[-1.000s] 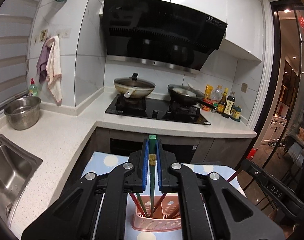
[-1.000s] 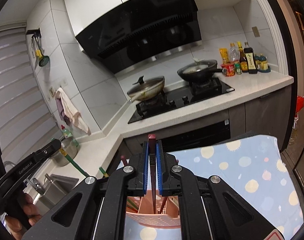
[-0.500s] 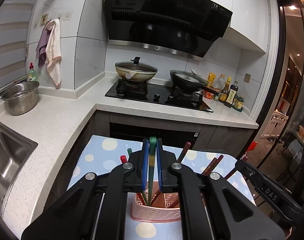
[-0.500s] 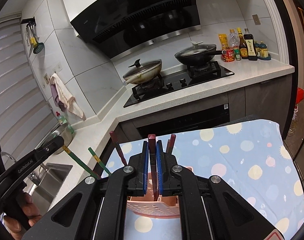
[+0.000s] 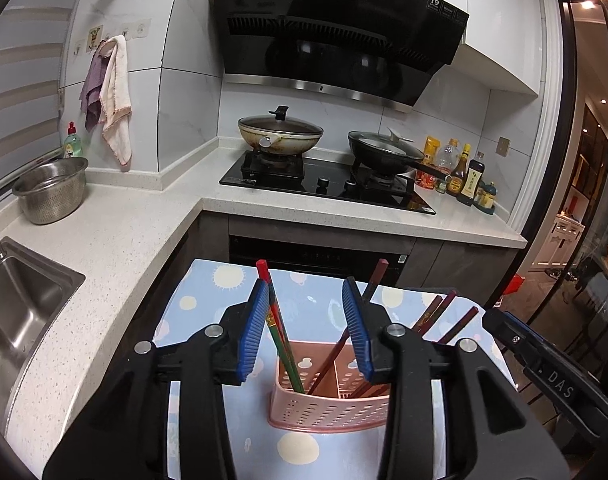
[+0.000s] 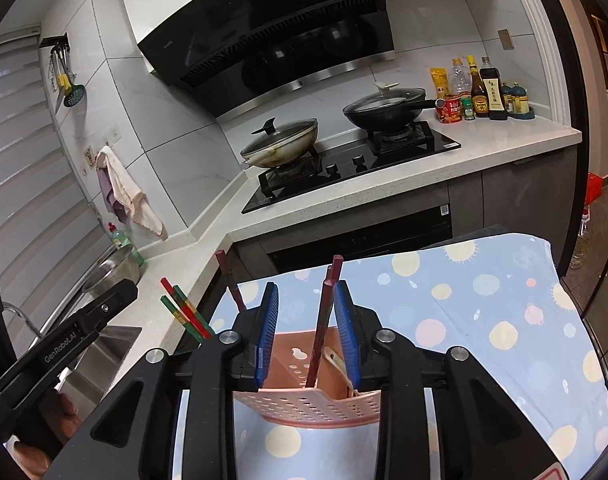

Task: Organize utensils
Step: 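Move both open tools back toward the last red chopstick and gold spoon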

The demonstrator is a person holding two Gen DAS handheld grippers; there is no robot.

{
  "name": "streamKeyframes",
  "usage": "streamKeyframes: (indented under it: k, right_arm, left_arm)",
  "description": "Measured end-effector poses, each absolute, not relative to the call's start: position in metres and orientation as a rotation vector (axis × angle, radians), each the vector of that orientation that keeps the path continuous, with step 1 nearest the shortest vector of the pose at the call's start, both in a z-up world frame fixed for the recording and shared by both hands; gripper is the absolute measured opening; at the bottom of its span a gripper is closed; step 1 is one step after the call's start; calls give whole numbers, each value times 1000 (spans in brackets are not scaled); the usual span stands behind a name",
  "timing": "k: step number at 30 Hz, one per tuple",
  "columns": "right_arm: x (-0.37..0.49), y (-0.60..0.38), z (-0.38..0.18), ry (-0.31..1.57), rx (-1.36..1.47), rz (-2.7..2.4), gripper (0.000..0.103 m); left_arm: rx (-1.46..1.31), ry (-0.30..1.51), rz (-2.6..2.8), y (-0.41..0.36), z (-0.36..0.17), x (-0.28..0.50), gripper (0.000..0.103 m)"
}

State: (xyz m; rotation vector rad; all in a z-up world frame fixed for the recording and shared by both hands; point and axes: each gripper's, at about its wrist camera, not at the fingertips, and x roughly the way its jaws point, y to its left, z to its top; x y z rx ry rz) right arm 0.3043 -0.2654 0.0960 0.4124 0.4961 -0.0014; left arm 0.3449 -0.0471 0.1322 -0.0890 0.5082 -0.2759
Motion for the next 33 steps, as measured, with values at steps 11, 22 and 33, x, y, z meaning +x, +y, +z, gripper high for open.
streamKeyframes:
  k: [11,22,33]
  right_arm:
    - [283,-257,100,497,389,11,29]
    - [253,-251,106,498,378,18,29]
    - [200,-235,64,616,324,18,29]
  left_arm:
    - [-80,517,-280,-45,131,331,37]
    - [-79,513,-286,-40,131,308,37]
    - [-48,558,-282,-34,106,266,50]
